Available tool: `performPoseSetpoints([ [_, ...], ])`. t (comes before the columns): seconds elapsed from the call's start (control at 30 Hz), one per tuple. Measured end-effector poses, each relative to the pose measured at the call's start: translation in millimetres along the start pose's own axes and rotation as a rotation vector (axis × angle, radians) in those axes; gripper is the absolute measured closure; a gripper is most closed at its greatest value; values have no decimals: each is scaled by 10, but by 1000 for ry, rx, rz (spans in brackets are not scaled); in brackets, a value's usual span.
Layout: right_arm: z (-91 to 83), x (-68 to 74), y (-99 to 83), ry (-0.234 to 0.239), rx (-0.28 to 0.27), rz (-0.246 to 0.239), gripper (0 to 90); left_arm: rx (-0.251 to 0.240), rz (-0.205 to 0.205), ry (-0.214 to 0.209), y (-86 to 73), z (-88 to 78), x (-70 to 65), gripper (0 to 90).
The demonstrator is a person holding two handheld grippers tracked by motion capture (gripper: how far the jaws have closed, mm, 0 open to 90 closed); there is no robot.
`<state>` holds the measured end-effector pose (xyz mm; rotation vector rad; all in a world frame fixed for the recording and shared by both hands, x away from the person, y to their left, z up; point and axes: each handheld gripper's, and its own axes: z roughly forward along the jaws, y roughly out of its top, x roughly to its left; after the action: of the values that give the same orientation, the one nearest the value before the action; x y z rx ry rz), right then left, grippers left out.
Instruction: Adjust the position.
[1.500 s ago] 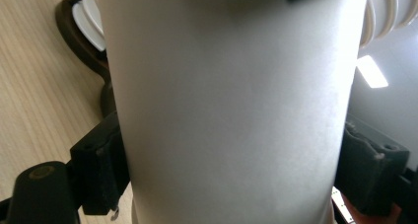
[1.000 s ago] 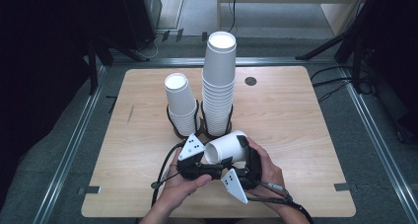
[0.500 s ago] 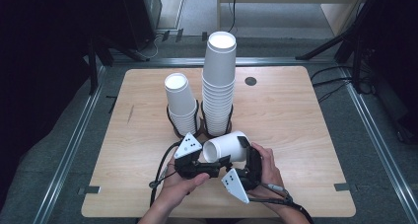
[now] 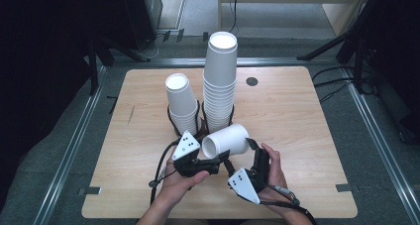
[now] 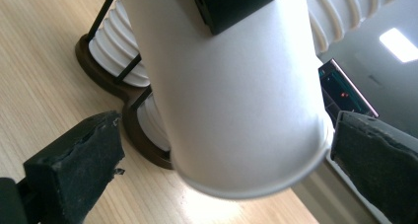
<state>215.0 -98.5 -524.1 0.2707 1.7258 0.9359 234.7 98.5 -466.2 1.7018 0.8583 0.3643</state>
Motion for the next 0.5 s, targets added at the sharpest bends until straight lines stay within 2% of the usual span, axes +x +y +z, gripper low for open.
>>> performPoseSetpoints([
  [0.1, -45, -34, 7, -11, 2, 32, 0, -31, -2, 17, 12, 25, -3, 225],
  [0.2, -97, -100, 4, -15, 8, 90, 0, -51, -4, 14, 20, 46, -4, 224],
  [0.27, -107, -121, -1, -15, 8, 107, 0, -67, 5, 11, 25, 62, -14, 225],
  [0.33, -124, -158, -11, -8, 14, 150, 0, -82, 15, 17, 32, 74, -25, 225],
  [0.37, -138, -182, -12, 3, 21, 199, 6, -87, 17, 18, 35, 79, -30, 225],
  [0.43, -156, -225, -2, -8, 33, 264, 25, -95, 16, 15, 37, 79, -33, 225],
  [0.5, -160, -234, 3, -9, 37, 282, 25, -106, 11, 19, 39, 77, -29, 225],
])
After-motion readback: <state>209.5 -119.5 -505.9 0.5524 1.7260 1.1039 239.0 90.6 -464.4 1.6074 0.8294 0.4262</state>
